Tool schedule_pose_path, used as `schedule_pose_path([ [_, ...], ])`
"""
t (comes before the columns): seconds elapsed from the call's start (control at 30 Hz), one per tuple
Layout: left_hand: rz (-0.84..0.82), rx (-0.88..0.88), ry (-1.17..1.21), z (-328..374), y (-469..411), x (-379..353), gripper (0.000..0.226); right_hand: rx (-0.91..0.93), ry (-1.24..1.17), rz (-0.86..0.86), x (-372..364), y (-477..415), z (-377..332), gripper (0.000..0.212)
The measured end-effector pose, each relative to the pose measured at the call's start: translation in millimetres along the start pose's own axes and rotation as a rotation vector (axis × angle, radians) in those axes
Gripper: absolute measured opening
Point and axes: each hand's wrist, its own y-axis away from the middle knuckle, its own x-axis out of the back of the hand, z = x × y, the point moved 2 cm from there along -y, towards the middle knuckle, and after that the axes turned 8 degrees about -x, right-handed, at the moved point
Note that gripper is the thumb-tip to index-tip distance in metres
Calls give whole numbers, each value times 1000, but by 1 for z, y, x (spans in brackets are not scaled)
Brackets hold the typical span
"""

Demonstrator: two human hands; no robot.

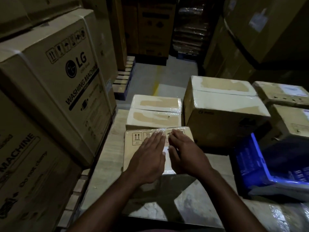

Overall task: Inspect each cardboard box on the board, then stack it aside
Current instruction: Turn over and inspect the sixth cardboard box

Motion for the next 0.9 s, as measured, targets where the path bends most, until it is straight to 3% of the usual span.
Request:
schedule_pose_path([
  [0.1, 1, -34, -69, 5, -6, -6, 77, -31, 74, 22, -4, 1, 16, 54],
  [0.23, 11, -36, -92, 5, -6, -8, 74, -42, 41, 48, -17, 2, 24, 68],
  [0.4, 10, -16, -76, 5, -8, -8, 66, -45, -37, 42, -15, 2, 25, 69],
  [0.57, 143, 162, -17, -2, -19, 3, 63, -106, -56, 138, 3, -7, 29, 60],
  [0.67, 137, 272, -76, -16, -21, 7, 63, -160, -60, 87, 3, -16, 31, 57],
  [0.9, 114, 289, -88, -30, -14, -5, 68, -187, -207, 25, -12, -19, 40, 56],
])
